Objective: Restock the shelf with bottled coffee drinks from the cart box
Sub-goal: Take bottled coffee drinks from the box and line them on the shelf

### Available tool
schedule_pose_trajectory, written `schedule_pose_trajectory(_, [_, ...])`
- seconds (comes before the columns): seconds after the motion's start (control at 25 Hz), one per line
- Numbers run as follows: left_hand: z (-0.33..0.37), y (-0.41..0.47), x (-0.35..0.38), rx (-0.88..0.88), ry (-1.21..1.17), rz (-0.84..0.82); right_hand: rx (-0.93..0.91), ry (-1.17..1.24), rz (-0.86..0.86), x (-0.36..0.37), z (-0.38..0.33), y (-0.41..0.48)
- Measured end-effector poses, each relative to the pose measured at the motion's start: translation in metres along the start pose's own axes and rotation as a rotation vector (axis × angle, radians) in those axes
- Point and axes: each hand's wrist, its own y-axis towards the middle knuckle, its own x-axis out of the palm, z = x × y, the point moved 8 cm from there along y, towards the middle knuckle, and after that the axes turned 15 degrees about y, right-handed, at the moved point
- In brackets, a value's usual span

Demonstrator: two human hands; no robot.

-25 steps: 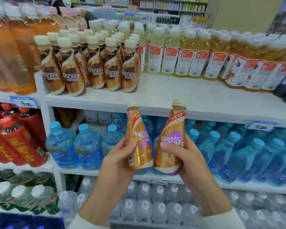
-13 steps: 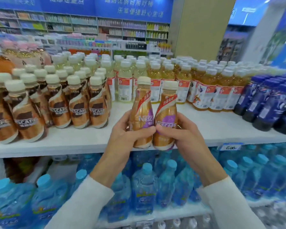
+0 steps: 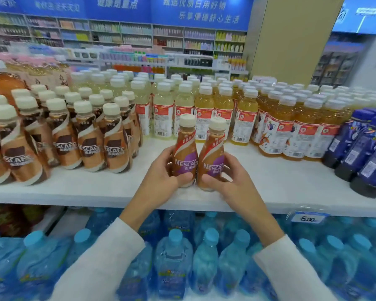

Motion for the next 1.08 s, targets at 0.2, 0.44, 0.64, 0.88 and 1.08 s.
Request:
schedule_pose_trajectory(0.2, [-0.006,-0.006,-0.008,-0.097,0.165,0.2,-0.041,-0.184,0.123,0.0,0.001,-0.001])
schedule_pose_trajectory(0.44, [-0.005,0.049,-0.015,-0.091,0.278,0.198,-0.059,-0.315,0.128,0.017,-0.001,0.053])
schedule_pose_trajectory(0.64, [-0.017,0.076,-0.012,-0.098,0.273,0.201,-0.041,-0.302,0.178,0.02,0.012,0.09])
schedule_pose_trajectory(0.88, [-0.022,0.074,-0.011,-0.049,0.268,0.235,-0.083,-0.289,0.226,0.018,0.023,0.092])
schedule_pose_trajectory(1.08, [-0.024,0.072,-0.011,-0.047,0.269,0.237,-0.088,-0.299,0.24,0.017,0.025,0.091])
